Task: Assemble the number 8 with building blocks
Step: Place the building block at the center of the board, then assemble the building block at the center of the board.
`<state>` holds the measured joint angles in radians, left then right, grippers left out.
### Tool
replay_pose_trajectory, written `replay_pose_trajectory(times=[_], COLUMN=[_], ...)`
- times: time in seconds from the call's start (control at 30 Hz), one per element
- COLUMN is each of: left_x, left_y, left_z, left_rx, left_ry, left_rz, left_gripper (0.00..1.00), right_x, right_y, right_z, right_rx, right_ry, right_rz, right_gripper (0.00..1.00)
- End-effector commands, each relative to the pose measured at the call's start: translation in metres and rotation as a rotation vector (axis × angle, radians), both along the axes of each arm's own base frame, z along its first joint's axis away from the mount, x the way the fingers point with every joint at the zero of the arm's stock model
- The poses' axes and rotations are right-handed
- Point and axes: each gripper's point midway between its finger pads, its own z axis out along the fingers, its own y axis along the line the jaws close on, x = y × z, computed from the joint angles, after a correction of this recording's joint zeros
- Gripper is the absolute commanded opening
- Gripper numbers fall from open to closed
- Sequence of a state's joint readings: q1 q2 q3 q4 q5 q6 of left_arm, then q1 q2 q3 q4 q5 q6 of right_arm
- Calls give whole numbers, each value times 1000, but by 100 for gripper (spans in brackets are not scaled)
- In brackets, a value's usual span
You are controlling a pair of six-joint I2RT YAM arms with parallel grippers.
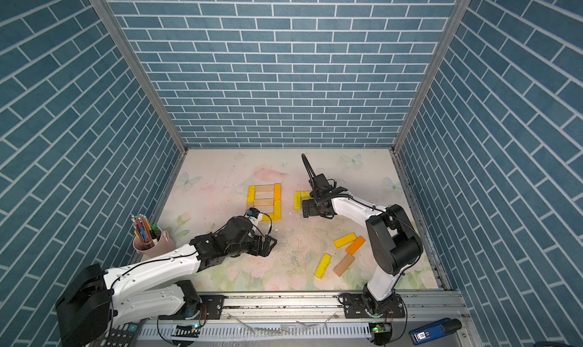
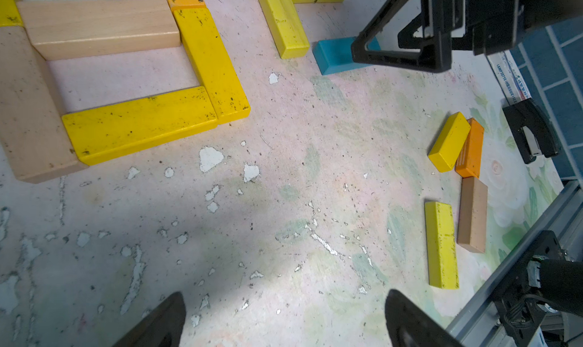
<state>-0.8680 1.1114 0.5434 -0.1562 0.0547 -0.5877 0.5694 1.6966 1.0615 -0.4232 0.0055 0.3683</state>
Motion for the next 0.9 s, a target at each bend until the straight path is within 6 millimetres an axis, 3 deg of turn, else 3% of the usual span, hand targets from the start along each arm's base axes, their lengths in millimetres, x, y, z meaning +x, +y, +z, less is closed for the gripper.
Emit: replay_pose_trajectory(times=[0.0, 0.23, 0.57, 0.87], left_x=[2, 1, 1, 3], left_y=[-3, -2, -1, -4], left_z=[3, 1, 1, 0], left_rx=[-12, -7, 0, 4], left_ry=[-2, 2, 2, 6], left_rz=[-5, -8, -4, -7], left_gripper=[99, 99, 99, 99], right_x=[-11, -9, 2, 9], right_y=[-18, -22, -15, -15], right_z=[-6, -22, -29, -34], right_rx=[-108, -153, -84, -89], right_ry=[14, 32, 54, 60], right_rz=[69, 117, 108, 124], right_gripper=[96, 88, 65, 59])
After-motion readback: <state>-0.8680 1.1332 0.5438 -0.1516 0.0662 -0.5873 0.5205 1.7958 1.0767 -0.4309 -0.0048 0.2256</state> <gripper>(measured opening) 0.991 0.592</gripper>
